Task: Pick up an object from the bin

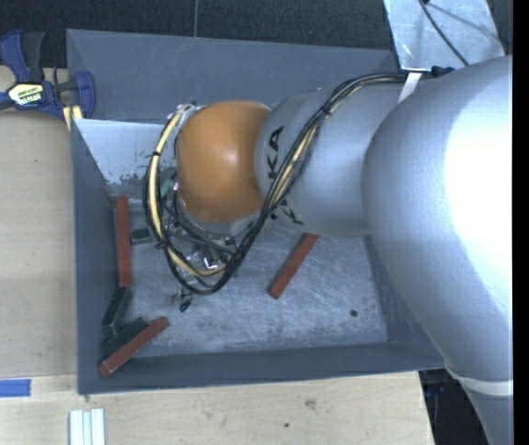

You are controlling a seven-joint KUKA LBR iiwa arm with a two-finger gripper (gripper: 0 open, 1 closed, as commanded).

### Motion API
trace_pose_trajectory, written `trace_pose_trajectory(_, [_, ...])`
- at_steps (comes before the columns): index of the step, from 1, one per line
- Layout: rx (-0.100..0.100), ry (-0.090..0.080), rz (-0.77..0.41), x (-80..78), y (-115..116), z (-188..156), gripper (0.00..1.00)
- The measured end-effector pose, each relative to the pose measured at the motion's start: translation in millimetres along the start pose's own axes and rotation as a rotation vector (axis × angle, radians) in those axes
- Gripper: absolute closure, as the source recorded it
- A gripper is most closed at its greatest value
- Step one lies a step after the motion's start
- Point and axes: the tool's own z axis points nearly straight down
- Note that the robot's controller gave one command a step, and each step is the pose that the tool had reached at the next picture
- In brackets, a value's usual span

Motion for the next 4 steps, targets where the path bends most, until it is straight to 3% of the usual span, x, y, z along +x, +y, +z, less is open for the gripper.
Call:
trace_pose_trajectory(1, [0.002,-0.011,0.049,9.3,-48,-88,0.0])
trace_pose_trajectory(2, [-0.001,0.002,0.084,-38.4,1,32,0.0])
trace_pose_trajectory(3, [-0.002,-0.005,0.088,-40.7,-1,26,1.0])
trace_pose_trajectory(4, [0.0,-0.011,0.141,-25.8,-45,-110,1.0])
